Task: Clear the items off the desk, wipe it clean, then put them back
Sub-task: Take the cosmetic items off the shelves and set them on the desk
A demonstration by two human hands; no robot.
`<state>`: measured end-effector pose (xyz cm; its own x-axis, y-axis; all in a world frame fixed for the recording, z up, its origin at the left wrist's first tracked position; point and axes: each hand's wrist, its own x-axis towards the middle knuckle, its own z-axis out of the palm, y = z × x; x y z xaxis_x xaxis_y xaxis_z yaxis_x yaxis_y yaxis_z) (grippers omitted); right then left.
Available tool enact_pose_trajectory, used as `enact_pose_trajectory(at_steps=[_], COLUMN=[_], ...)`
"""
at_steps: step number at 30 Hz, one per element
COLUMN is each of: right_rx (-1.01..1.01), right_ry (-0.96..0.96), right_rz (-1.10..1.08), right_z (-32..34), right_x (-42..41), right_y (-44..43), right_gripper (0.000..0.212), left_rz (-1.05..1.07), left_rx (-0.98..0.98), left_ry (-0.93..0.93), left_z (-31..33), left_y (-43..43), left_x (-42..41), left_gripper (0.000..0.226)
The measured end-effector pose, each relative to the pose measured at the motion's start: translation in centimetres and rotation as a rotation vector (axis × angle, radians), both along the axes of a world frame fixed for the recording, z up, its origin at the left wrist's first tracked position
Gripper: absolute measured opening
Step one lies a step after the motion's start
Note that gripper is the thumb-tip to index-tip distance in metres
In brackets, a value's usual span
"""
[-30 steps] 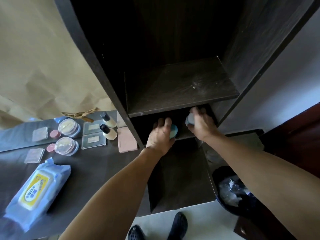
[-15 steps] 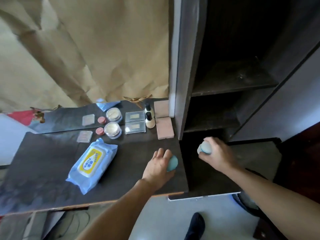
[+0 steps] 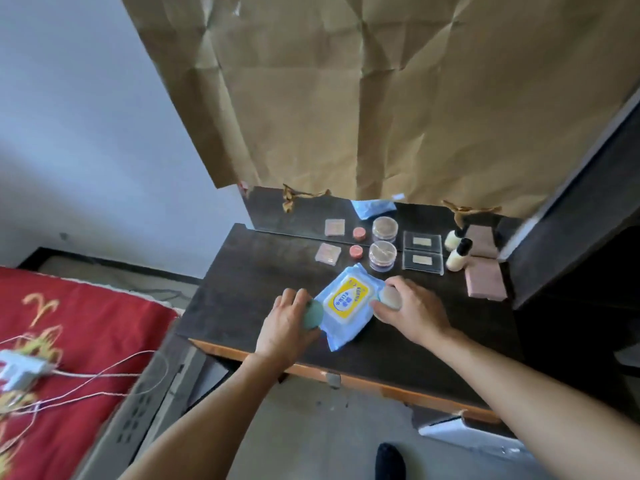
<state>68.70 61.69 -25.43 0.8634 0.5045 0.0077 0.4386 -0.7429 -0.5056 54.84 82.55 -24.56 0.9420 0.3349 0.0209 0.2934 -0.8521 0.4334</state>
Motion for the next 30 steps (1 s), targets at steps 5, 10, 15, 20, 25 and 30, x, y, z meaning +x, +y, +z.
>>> enact_pose_trajectory(at_steps=[5,10,15,20,25,30], right_rx=[-0.044,-0.020,-0.038,-0.142,-0.191,-0.178], right_ry=[0.013,-0.004,0.053,0.058,0.006,-0.076], right_rz=[0.089,0.161,0.225,0.204,0.164,0.120], right_z=[0.2,-2.1,-5.8,-8.8,-10.6,-11.1], right_x=[2.1,6.3,11.2,13.7,14.1,13.7], right_y=[8.0,16.0,23.1,27.4,28.5,28.3], right_gripper=[0.049,0.042,0.049,0.047,0.039,0.035], left_rz=[0.122,0.172,0.152,0.121,0.060,0.017], left_rx=[0.013,0.027,0.035,0.001,0.001,0.009], left_ry=[-0.021,0.018,0.124,0.158,0.206,0.203], left_z=[-0.2,-1.7,-4.3,-7.6,-9.7,-10.6], left_y=[6.8,13.0,17.8,21.0,23.0,24.7], left_x=[0.2,4.5,11.0,16.1,19.1,20.8], left_gripper=[0.044,0.045,0.045,0.049,0.050,0.050])
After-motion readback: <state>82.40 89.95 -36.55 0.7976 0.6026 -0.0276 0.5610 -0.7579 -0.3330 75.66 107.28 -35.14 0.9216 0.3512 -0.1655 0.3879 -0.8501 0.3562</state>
